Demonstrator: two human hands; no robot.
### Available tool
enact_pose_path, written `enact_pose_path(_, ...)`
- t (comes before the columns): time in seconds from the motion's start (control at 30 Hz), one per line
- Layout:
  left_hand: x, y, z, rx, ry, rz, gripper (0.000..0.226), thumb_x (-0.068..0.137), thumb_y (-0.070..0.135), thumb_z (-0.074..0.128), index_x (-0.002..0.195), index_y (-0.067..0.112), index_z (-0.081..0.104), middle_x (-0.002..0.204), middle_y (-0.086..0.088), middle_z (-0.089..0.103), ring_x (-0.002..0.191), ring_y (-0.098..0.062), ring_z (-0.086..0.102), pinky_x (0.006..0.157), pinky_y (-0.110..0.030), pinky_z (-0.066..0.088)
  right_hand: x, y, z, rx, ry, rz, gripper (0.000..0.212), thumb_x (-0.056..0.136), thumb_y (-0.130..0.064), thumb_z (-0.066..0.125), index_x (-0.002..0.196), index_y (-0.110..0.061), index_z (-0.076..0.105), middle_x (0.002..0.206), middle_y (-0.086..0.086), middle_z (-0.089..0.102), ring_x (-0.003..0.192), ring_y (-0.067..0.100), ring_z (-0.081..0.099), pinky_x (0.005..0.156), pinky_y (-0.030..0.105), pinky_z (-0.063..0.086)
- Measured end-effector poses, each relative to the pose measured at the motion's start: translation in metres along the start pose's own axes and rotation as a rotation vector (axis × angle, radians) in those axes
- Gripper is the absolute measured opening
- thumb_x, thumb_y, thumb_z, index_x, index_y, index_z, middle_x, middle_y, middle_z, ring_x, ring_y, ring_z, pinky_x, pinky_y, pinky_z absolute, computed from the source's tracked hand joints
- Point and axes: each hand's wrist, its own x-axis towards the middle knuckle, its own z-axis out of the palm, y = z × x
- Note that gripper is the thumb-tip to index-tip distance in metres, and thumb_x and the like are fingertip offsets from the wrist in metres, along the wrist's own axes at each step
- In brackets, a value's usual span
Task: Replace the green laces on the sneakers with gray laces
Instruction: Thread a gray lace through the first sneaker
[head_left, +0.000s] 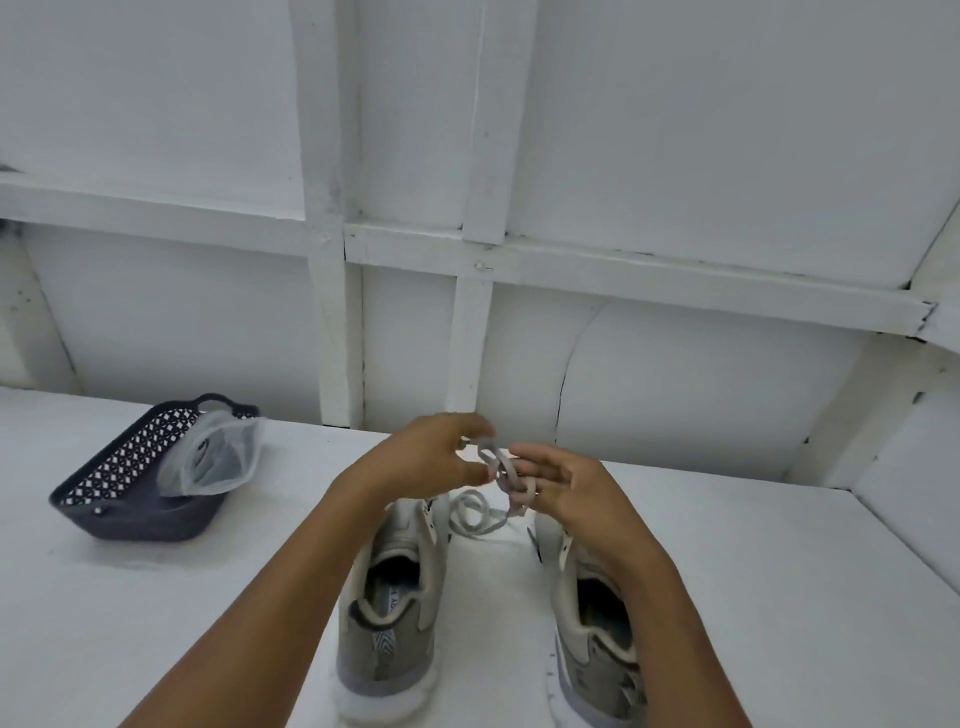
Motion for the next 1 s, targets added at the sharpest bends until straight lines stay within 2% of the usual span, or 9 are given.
enact_pose_path(0.1,0.0,0.007,0.021,0.05,-0.057,0.045,0.03,0.085,0.035,0.073,0.113,0.026,0.065,0.107,0.008,0.068,0.099,-0.013,0.064,0.089,-0.038,0.053,0.001,0.001,-0.006,-0.002,0.025,-0.036,0.039,0.084,0.011,0.065,0.109,-0.018,0.069,0.094,-0.005,0.077,0.087,0.013,0.074,0.074,0.018,0.054)
enact_pose_path(0.17,0.001,0.01,0.029,0.061,0.018,0.051,0.015,0.09,0.034,0.068,0.093,0.019,0.067,0.084,0.002,0.068,0.079,-0.017,0.062,0.074,-0.035,0.052,0.002,0.004,-0.009,0.011,0.085,-0.035,0.034,0.082,0.011,0.066,0.103,-0.017,0.07,0.089,0.0,0.076,0.08,0.014,0.073,0.065,0.017,0.052)
enact_pose_path(0.27,0.0,0.012,0.028,0.073,0.117,0.002,0.028,0.095,0.031,0.062,0.068,0.023,0.059,0.063,0.006,0.055,0.058,-0.009,0.048,0.055,-0.026,0.035,0.004,0.013,-0.016,0.029,0.167,-0.032,0.018,0.085,0.004,0.068,0.094,-0.011,0.072,0.083,0.006,0.076,0.079,0.021,0.074,0.074,0.032,0.059)
enact_pose_path(0.47,0.002,0.005,0.025,0.309,0.304,-0.207,0.027,0.095,0.028,0.051,0.077,0.01,0.058,0.077,-0.005,0.064,0.073,-0.025,0.061,0.06,-0.029,0.041,0.005,0.027,-0.03,-0.143,0.196,-0.037,0.014,0.094,-0.02,0.066,0.084,-0.021,0.076,0.077,-0.005,0.076,0.072,0.018,0.071,0.066,0.032,0.055)
enact_pose_path(0.53,0.0,0.005,0.03,0.404,0.288,-0.205,0.017,0.092,0.028,0.056,0.101,0.014,0.06,0.099,-0.003,0.063,0.093,-0.026,0.061,0.074,-0.033,0.048,0.005,0.03,-0.032,-0.222,0.189,-0.049,0.014,0.093,-0.025,0.066,0.083,-0.025,0.076,0.074,-0.009,0.075,0.071,0.019,0.071,0.067,0.028,0.053)
enact_pose_path(0.63,-0.002,0.016,0.037,0.207,0.133,-0.078,0.047,0.089,0.037,0.068,0.132,0.025,0.054,0.126,0.008,0.058,0.112,-0.015,0.057,0.093,-0.035,0.049,0.003,0.031,-0.033,-0.269,0.143,-0.062,0.013,0.094,-0.027,0.065,0.086,-0.028,0.075,0.072,-0.011,0.074,0.072,0.01,0.069,0.069,0.024,0.052)
enact_pose_path(0.7,-0.003,0.029,0.045,0.119,0.064,0.023,0.038,0.09,0.04,0.068,0.125,0.026,0.059,0.121,0.011,0.063,0.108,-0.009,0.06,0.089,-0.027,0.05,0.003,0.03,-0.032,-0.286,0.097,-0.064,0.007,0.094,-0.027,0.065,0.092,-0.027,0.072,0.073,-0.009,0.075,0.069,0.002,0.067,0.065,0.017,0.049)
enact_pose_path(0.8,0.003,0.039,0.054,0.141,0.094,0.078,0.021,0.096,0.039,0.061,0.097,0.019,0.069,0.091,0.007,0.071,0.078,-0.006,0.061,0.061,-0.014,0.042,0.002,0.027,-0.037,-0.217,0.112,-0.04,0.008,0.093,-0.022,0.068,0.095,-0.02,0.06,0.073,-0.006,0.076,0.068,0.004,0.069,0.063,0.017,0.048)
enact_pose_path(1.0,0.01,0.046,0.053,-0.164,0.361,-0.033,0.015,0.083,0.019,0.064,0.075,0.006,0.065,0.071,-0.005,0.066,0.059,-0.016,0.053,0.06,-0.029,0.045,-0.001,0.03,-0.058,-0.293,0.157,-0.086,0.009,0.087,-0.015,0.073,0.082,-0.022,0.07,0.079,-0.003,0.072,0.074,0.008,0.066,0.066,0.016,0.049)
